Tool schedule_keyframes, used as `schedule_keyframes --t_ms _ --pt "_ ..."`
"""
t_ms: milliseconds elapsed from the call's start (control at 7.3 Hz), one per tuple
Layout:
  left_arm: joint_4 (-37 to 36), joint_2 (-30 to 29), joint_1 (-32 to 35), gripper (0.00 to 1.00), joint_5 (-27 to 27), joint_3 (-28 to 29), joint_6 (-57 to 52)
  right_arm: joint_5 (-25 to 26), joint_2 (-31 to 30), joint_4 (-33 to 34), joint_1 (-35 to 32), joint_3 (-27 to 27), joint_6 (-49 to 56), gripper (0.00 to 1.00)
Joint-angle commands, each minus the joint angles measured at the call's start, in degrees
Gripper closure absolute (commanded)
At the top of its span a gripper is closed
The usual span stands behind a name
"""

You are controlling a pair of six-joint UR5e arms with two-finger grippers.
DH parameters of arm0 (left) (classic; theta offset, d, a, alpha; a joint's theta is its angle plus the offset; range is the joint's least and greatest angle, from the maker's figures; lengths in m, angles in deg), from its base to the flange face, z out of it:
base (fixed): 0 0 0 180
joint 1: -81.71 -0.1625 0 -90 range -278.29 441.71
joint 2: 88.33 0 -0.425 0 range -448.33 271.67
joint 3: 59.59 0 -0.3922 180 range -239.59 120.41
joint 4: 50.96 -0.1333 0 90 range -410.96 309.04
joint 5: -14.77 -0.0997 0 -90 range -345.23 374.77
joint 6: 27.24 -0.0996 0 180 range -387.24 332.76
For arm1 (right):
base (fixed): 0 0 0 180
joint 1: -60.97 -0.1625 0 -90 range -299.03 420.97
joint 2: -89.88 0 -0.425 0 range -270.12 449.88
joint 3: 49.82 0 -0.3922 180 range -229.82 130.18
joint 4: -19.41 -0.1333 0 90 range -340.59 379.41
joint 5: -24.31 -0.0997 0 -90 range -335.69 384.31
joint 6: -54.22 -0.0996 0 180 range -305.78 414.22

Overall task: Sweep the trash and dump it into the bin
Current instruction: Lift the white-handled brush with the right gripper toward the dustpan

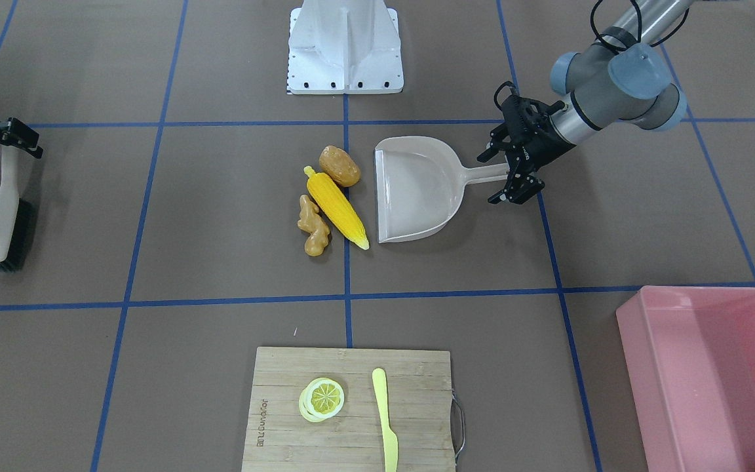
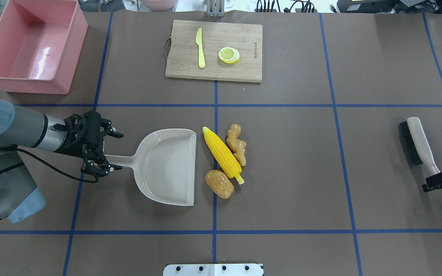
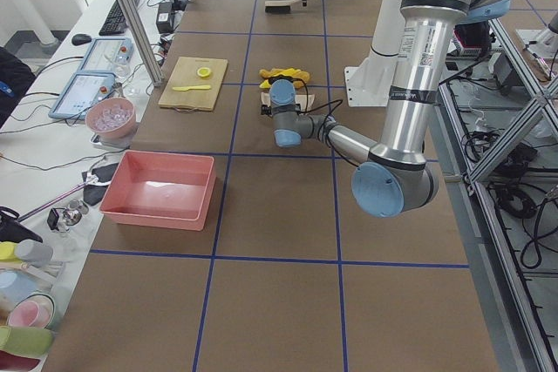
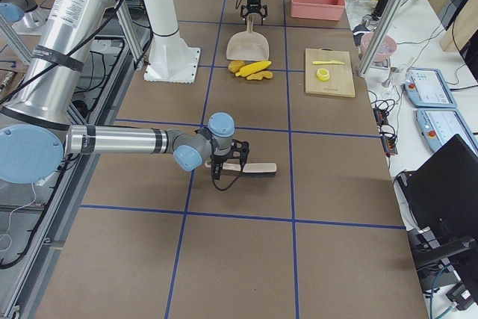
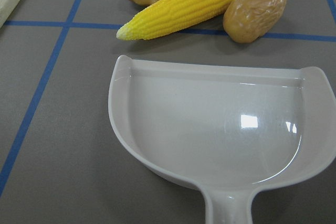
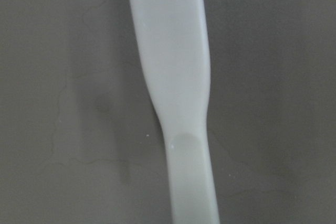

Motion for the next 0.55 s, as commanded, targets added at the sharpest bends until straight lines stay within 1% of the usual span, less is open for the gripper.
schedule_keyframes --t_ms 0,137,274,411 --pt "1.6 -0.2 -0.5 0.02 0.0 0.8 0.1 0.4 -1.3 0.1 0.3 1.3 0.0 0.97" --pt "1.8 -0.2 -0.6 0.02 0.0 0.8 0.1 0.4 -1.3 0.3 0.3 2.5 0.0 1.0" --pt "3.6 -0.3 -0.9 0.02 0.0 2.1 0.2 0.4 -1.5 0.4 -0.2 5.2 0.0 1.0" --pt "6.8 -0.3 -1.1 0.02 0.0 3.6 0.7 0.5 -1.8 3.1 1.2 10.5 0.0 1.0"
